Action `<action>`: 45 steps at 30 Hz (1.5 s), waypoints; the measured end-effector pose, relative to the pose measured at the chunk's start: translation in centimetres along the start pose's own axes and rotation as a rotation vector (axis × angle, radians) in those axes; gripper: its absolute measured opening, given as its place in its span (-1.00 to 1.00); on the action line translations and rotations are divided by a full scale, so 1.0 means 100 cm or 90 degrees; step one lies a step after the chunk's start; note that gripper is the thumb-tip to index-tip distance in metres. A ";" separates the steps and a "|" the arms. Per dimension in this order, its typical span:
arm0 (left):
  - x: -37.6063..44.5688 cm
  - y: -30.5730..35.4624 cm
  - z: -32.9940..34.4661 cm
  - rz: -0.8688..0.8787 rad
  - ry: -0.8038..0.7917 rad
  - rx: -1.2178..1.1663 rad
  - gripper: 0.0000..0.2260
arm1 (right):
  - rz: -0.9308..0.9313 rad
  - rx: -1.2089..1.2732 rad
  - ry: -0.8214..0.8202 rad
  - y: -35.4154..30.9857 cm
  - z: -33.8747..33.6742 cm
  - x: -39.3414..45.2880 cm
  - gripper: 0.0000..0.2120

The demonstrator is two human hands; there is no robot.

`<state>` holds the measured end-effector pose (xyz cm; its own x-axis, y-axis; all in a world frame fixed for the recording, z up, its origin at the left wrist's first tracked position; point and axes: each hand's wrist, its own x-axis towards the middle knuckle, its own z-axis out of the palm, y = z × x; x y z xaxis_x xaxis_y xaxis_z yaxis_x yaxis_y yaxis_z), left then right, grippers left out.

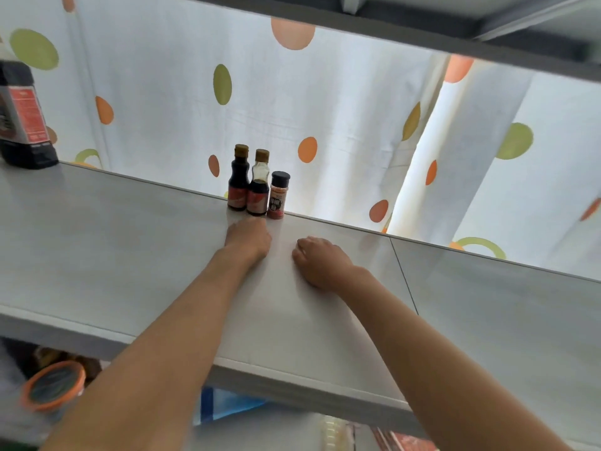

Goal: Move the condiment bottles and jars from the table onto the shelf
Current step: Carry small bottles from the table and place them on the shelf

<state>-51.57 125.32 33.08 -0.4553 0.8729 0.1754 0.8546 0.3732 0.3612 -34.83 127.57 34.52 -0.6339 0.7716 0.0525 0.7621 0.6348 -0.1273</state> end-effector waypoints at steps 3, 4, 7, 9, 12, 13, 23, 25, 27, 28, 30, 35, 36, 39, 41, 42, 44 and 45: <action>-0.041 0.015 -0.005 0.022 -0.032 0.041 -0.73 | -0.012 -0.013 -0.033 0.006 -0.011 -0.026 -0.64; -0.056 0.021 -0.007 0.024 -0.042 0.050 -0.73 | -0.022 -0.009 -0.037 0.008 -0.014 -0.036 -0.64; -0.107 0.042 -0.015 0.026 -0.033 0.067 -0.74 | -0.078 0.016 -0.016 0.015 -0.020 -0.070 -0.61; -0.140 0.054 -0.017 0.016 0.004 0.066 -0.72 | -0.129 0.035 -0.001 0.019 -0.021 -0.094 -0.61; -0.196 0.076 -0.017 0.000 0.078 0.084 -0.64 | -0.221 0.052 0.036 0.027 -0.016 -0.133 -0.63; -0.212 0.081 -0.017 -0.005 0.096 0.086 -0.62 | -0.249 0.064 0.050 0.027 -0.014 -0.143 -0.64; -0.394 0.094 -0.044 -0.176 0.166 0.160 -0.58 | -0.472 0.215 0.039 -0.012 -0.018 -0.253 -0.54; -0.431 0.089 -0.051 -0.223 0.158 0.169 -0.57 | -0.521 0.213 0.023 -0.035 -0.012 -0.279 -0.54; -0.471 0.082 -0.057 -0.255 0.154 0.188 -0.56 | -0.569 0.203 0.008 -0.060 -0.001 -0.308 -0.52; -0.490 0.079 -0.059 -0.264 0.159 0.195 -0.55 | -0.596 0.199 -0.001 -0.071 0.004 -0.322 -0.49; -0.534 0.070 -0.061 -0.287 0.174 0.197 -0.53 | -0.648 0.202 -0.025 -0.095 0.018 -0.352 -0.45; -0.642 0.041 -0.069 -0.379 0.175 0.207 -0.54 | -0.759 0.208 -0.055 -0.159 0.043 -0.430 -0.46; -0.668 0.035 -0.070 -0.401 0.182 0.209 -0.54 | -0.785 0.201 -0.067 -0.174 0.050 -0.450 -0.47; -0.746 0.016 -0.071 -0.479 0.215 0.205 -0.54 | -0.856 0.187 -0.079 -0.220 0.073 -0.507 -0.49; -0.800 0.000 -0.070 -0.541 0.225 0.203 -0.53 | -0.912 0.178 -0.093 -0.255 0.090 -0.550 -0.50; -0.828 -0.008 -0.069 -0.574 0.230 0.203 -0.53 | -0.938 0.174 -0.104 -0.273 0.097 -0.573 -0.50; -0.880 -0.022 -0.066 -0.630 0.246 0.201 -0.53 | -0.977 0.175 -0.128 -0.302 0.109 -0.617 -0.50; -0.907 -0.027 -0.065 -0.658 0.256 0.200 -0.53 | -0.998 0.179 -0.145 -0.317 0.116 -0.639 -0.50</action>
<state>-14.23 43.12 22.14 -0.9729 -0.0373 0.2280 0.0261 0.9628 0.2690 -20.00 57.63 23.71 -0.7526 -0.6383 0.1618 -0.6563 0.7072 -0.2630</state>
